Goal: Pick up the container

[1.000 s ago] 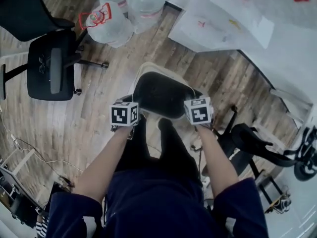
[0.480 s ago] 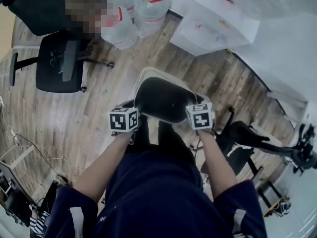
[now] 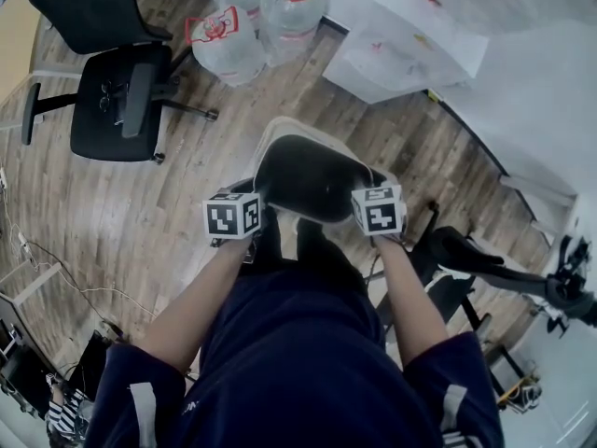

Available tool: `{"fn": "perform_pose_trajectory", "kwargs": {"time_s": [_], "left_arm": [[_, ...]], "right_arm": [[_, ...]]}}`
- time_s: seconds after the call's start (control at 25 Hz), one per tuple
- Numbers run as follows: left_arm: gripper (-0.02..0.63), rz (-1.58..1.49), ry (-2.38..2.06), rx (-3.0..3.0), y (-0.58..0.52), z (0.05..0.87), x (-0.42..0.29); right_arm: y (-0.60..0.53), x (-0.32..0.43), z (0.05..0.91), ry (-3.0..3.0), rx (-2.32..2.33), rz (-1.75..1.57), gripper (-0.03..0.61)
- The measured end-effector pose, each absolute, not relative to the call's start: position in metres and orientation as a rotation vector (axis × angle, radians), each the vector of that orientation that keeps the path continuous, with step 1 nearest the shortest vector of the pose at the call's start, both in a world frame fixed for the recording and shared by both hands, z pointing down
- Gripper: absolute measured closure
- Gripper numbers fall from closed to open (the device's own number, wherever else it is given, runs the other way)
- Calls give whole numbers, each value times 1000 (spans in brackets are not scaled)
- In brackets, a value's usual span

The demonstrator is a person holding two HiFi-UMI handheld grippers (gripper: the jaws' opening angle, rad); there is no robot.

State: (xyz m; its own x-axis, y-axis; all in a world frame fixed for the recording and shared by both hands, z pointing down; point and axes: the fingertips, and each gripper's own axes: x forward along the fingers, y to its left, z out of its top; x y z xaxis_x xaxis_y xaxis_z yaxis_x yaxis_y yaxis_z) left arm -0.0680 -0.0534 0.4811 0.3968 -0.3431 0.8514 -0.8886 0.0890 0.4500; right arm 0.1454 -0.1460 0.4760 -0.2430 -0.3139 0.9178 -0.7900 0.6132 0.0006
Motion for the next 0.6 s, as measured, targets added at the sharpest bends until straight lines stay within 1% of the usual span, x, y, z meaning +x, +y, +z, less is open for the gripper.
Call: {"fn": "perform_pose_trajectory", "kwargs": {"time_s": [0.12, 0.36, 0.6], "left_arm": [[489, 580, -1160, 1485, -54, 479, -68], [489, 576, -1164, 1483, -58, 483, -64], [489, 566, -1149, 1486, -61, 486, -59]], "right_arm": [[-143, 143, 475, -1813, 875, 618, 512], [-155, 147, 474, -1835, 900, 571, 514], [-147, 150, 481, -1804, 878, 638, 514]]}}
